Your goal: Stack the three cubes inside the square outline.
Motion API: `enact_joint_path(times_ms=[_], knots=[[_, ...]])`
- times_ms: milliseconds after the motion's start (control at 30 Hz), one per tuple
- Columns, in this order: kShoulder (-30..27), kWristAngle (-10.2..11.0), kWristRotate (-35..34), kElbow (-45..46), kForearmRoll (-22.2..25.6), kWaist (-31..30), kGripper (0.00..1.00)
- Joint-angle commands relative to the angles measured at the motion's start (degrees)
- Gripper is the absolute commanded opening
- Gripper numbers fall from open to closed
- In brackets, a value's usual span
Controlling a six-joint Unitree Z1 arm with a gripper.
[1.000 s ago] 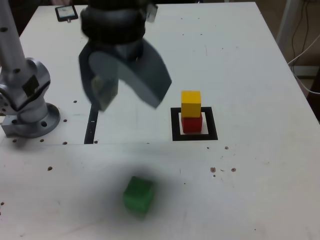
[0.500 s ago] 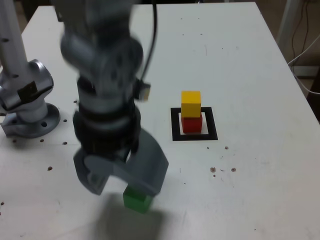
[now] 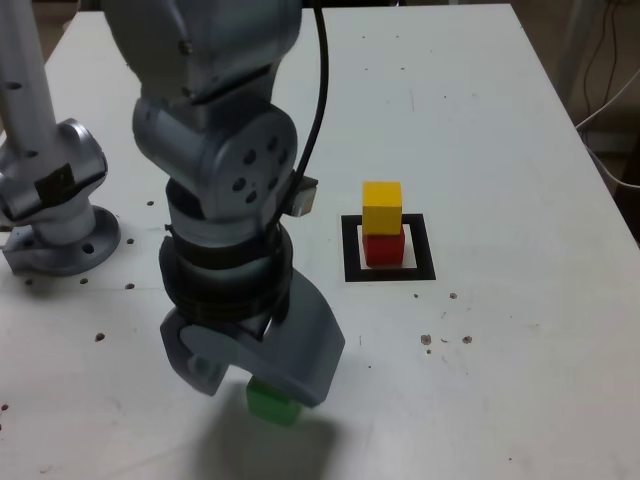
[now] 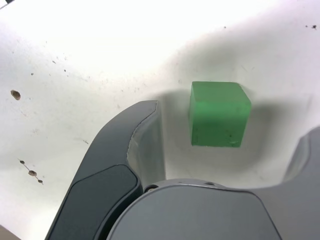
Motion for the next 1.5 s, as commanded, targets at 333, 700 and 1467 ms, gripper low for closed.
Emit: enact_joint_path(times_ms=[333, 700, 1467], knots=[[4.4, -0.1, 1.7, -1.0, -2.3, 0.8, 0.79], [5.9, 0.0, 2.0, -1.3, -1.1, 2.1, 0.57], [5.5, 0.3, 4.4, -2.0, 0.8, 4.3, 0.11]])
